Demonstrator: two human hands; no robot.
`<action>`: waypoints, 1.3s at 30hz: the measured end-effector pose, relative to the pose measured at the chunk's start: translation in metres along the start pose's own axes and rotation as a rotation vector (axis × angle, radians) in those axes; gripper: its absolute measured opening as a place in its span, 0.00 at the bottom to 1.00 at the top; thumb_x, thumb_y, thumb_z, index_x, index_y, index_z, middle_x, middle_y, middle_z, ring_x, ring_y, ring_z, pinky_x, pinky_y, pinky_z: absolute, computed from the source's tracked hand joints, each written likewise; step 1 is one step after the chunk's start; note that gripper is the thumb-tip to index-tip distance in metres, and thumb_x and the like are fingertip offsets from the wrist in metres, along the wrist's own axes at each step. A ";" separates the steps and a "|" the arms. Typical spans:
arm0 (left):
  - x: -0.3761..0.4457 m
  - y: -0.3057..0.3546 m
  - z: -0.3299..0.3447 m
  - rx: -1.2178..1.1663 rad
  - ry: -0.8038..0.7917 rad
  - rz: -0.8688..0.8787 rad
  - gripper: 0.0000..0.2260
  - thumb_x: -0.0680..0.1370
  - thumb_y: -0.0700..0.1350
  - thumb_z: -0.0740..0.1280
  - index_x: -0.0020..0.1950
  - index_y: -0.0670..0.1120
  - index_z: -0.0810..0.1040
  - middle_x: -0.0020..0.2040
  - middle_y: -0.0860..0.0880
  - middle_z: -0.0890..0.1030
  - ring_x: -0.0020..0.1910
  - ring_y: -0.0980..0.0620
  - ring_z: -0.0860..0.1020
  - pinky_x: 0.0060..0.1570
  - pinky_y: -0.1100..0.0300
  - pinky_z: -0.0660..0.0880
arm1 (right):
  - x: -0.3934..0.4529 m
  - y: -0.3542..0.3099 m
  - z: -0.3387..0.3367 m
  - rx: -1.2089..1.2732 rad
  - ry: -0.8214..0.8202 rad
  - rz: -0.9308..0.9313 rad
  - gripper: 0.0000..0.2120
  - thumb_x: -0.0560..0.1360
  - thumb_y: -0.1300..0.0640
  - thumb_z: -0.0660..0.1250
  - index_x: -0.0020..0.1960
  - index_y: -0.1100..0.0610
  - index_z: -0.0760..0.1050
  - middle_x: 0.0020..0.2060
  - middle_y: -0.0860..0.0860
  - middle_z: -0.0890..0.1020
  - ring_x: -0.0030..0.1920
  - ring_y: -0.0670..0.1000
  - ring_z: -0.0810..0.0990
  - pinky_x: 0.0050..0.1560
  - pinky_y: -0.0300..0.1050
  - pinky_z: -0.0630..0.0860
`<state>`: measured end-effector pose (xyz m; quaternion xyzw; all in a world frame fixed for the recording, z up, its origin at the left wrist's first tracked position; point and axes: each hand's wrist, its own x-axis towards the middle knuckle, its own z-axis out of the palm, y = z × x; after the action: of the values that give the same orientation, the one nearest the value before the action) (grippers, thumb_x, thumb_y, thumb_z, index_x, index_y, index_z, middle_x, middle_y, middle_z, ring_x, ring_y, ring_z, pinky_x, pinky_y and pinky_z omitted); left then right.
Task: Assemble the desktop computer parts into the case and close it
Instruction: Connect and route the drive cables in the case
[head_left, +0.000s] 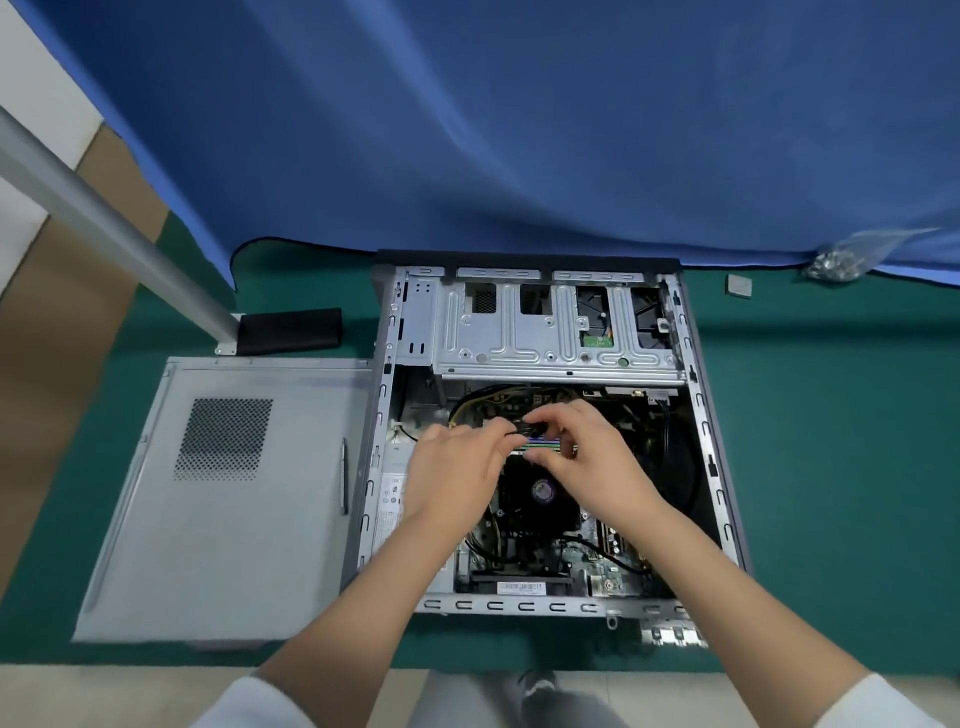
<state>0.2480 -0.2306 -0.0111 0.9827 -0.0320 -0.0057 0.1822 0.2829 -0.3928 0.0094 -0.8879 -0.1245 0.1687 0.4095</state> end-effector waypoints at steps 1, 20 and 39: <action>-0.001 0.000 0.000 -0.008 0.000 0.008 0.18 0.81 0.60 0.50 0.55 0.55 0.77 0.38 0.53 0.81 0.41 0.52 0.78 0.48 0.57 0.64 | -0.001 0.004 0.002 -0.048 0.009 -0.029 0.11 0.74 0.56 0.71 0.55 0.47 0.77 0.43 0.42 0.70 0.40 0.41 0.72 0.44 0.27 0.68; 0.000 -0.002 0.016 0.280 0.042 0.046 0.15 0.82 0.53 0.52 0.51 0.53 0.78 0.40 0.54 0.80 0.44 0.50 0.79 0.48 0.55 0.70 | 0.011 0.075 0.015 -0.616 0.185 -0.052 0.09 0.76 0.57 0.66 0.56 0.54 0.74 0.48 0.54 0.80 0.47 0.61 0.78 0.41 0.49 0.74; 0.073 0.011 0.041 0.219 -0.437 -0.268 0.18 0.77 0.36 0.57 0.68 0.39 0.65 0.65 0.39 0.70 0.65 0.39 0.67 0.61 0.45 0.70 | 0.015 0.058 0.028 -0.616 0.091 -0.164 0.11 0.76 0.61 0.63 0.57 0.53 0.71 0.51 0.53 0.79 0.50 0.60 0.79 0.46 0.54 0.77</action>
<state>0.3188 -0.2602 -0.0452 0.9675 0.0592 -0.2382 0.0611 0.2903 -0.4050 -0.0548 -0.9638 -0.2224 0.0497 0.1386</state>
